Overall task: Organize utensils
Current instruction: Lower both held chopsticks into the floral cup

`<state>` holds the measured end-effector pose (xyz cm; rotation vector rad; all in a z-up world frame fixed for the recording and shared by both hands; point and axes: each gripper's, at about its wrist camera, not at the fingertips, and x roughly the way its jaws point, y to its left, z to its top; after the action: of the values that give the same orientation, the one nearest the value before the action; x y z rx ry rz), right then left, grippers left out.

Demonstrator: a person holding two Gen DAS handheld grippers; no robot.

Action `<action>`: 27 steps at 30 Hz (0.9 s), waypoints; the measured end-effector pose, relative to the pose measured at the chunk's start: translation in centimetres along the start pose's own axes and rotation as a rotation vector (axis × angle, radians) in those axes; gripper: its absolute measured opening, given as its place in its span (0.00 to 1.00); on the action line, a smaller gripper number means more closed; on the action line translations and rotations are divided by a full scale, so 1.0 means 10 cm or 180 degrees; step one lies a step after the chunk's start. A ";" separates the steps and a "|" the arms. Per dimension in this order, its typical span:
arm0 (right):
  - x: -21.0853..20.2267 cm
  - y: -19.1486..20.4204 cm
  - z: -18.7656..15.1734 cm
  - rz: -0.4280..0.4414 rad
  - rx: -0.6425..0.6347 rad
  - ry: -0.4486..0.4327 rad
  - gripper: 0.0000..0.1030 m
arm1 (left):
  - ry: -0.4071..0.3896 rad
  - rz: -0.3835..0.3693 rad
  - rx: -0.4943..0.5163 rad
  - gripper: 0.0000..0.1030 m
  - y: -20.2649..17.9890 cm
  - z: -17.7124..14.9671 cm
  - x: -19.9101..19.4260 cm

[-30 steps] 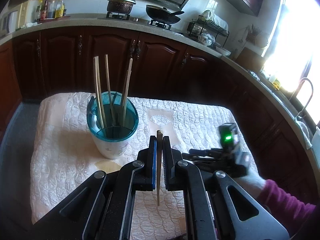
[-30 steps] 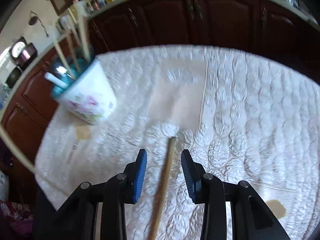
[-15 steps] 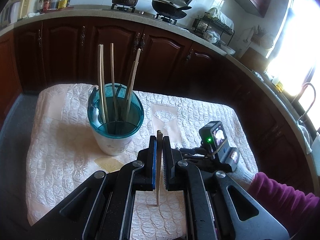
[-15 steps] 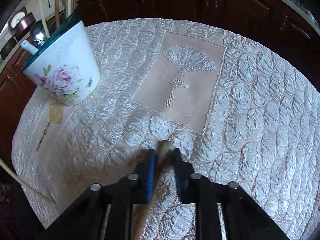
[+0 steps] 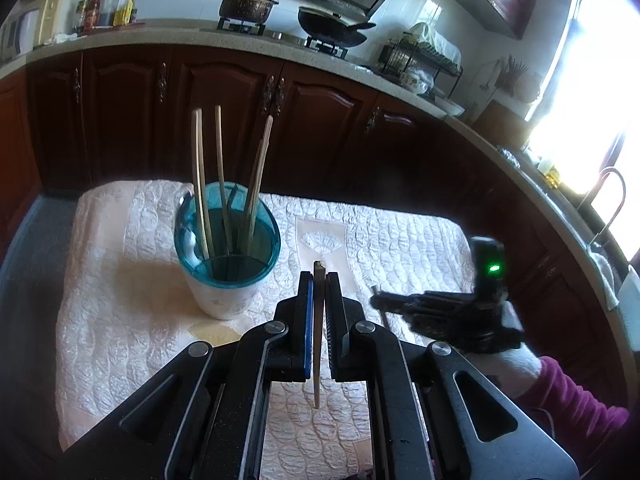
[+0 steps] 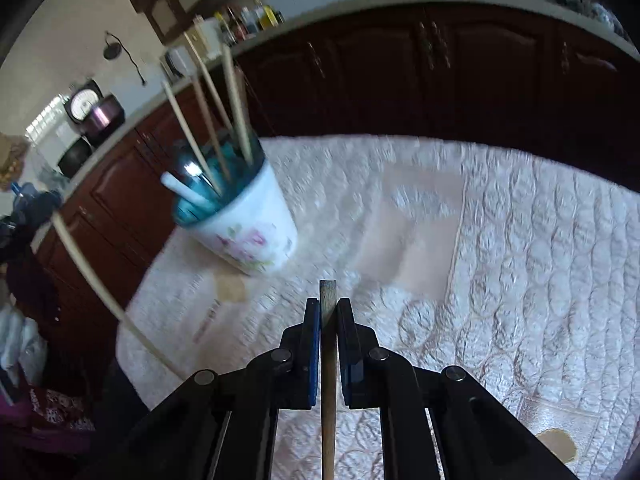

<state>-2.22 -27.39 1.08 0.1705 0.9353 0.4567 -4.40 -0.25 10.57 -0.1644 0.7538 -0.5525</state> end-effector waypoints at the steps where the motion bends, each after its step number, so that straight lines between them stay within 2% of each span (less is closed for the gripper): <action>1: -0.09 0.04 0.05 0.0053 0.0008 -0.0078 0.07 | -0.0022 0.0000 0.0002 0.04 0.00 0.02 -0.04; 5: -0.40 0.16 0.29 0.0199 -0.0046 -0.0368 0.07 | -0.0145 -0.0002 -0.0005 0.04 0.04 0.17 -0.23; 10: -0.59 0.47 0.70 0.0417 -0.0128 -0.0654 0.07 | -0.0294 -0.0005 -0.0011 0.04 0.08 0.42 -0.44; 15: -0.78 0.70 1.07 0.0550 -0.0298 -0.0819 0.07 | -0.0512 0.0115 0.0041 0.04 0.14 0.75 -0.63; 21: -0.82 0.95 1.45 0.0456 -0.0519 -0.0965 0.07 | -0.0712 0.0403 0.0097 0.04 0.26 1.00 -0.63; 27: -0.56 1.09 1.67 0.0373 -0.0625 -0.0906 0.07 | -0.0714 0.0667 0.0192 0.04 0.37 1.04 -0.33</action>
<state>5.09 -19.28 18.62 0.1084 0.5995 0.6120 2.37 4.09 18.83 -0.0880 0.5278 -0.3500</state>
